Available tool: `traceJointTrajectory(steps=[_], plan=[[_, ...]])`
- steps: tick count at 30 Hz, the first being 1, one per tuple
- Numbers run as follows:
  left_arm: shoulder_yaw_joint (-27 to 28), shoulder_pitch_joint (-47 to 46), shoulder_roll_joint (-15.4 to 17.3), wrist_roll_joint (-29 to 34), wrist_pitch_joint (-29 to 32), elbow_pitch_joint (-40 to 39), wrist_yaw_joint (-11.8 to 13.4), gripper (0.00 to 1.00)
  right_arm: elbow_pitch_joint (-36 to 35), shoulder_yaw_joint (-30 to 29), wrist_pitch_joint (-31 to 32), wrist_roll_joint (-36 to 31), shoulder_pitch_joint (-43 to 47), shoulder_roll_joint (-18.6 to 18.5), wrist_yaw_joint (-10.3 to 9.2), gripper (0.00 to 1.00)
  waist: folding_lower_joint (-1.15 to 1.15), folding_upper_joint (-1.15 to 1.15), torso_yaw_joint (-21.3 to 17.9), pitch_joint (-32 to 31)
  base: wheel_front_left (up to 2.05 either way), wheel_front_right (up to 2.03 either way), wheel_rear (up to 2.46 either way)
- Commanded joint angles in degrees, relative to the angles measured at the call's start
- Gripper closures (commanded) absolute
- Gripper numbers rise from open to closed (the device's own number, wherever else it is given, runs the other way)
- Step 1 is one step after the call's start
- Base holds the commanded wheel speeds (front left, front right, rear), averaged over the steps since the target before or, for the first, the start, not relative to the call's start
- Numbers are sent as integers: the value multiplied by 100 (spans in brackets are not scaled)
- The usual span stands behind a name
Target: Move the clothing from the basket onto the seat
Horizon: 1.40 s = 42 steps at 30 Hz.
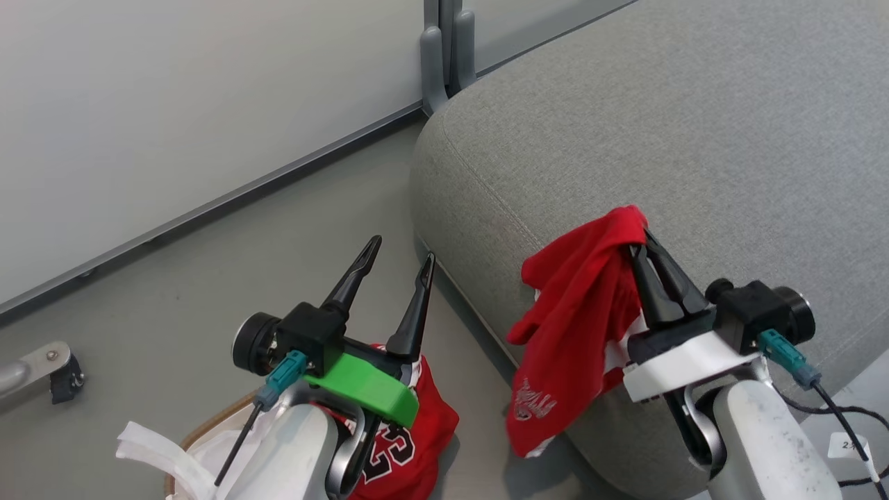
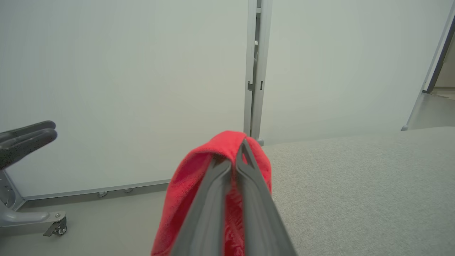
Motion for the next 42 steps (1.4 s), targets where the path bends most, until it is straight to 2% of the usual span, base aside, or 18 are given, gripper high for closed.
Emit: traceJointTrajectory(steps=[1, 10, 27, 35, 42], plan=[[-17, 94, 80, 12, 3, 3, -17, 0, -39, -43, -11, -96, -195, -66, -7, 100, 0, 0, -32, 152, 0, 0, 0], [-208, -69, 217, -51, 3, 5, -17, 0, 183, -389, -10, -485, -1238, -737, -7, 100, 0, 0, 255, 471, 0, 0, 0], [-534, -540, 653, -24, 3, -343, -18, 0, 1481, -942, -10, -1134, -4040, -2214, -7, 100, 0, 0, 766, 1663, 0, 0, 0], [-746, -928, 831, -49, 3, -492, -18, 0, 2052, -1464, -7, -1638, -4598, -2564, -7, 100, 0, 0, 995, 2258, 0, 0, 0], [-814, -1195, 982, -70, 3, -513, -18, 0, 2526, -2187, -8, -1931, -4243, -2337, -7, 100, 0, 0, 1100, 2684, 0, 0, 0]])
